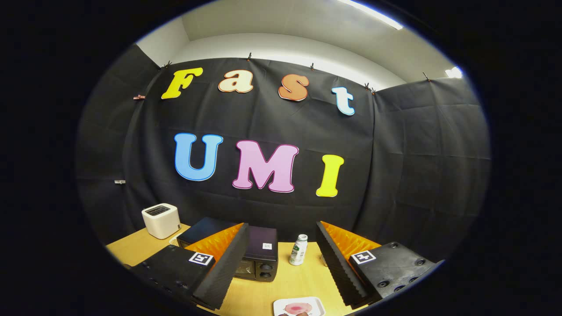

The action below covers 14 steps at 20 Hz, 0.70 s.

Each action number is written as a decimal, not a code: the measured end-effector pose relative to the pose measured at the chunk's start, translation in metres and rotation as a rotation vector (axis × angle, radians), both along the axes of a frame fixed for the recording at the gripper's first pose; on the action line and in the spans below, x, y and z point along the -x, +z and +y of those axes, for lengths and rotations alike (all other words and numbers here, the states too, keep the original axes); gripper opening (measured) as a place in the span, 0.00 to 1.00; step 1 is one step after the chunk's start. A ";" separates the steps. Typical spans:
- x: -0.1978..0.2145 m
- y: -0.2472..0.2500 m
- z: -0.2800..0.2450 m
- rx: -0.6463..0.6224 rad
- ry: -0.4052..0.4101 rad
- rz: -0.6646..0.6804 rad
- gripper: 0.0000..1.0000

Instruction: Open the toaster oven, put the food inside, and close the toaster oven door.

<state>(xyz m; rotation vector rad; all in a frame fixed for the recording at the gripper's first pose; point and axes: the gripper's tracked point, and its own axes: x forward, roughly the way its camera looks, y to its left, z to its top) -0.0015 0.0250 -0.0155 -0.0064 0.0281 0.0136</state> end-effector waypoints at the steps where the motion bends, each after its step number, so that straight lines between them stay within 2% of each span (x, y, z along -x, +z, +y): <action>1: -0.001 -0.002 0.004 -0.008 0.002 0.008 0.98; 10: -0.025 -0.018 0.080 -0.029 0.059 0.034 0.98; 14: -0.044 -0.046 0.122 -0.066 0.087 0.065 0.98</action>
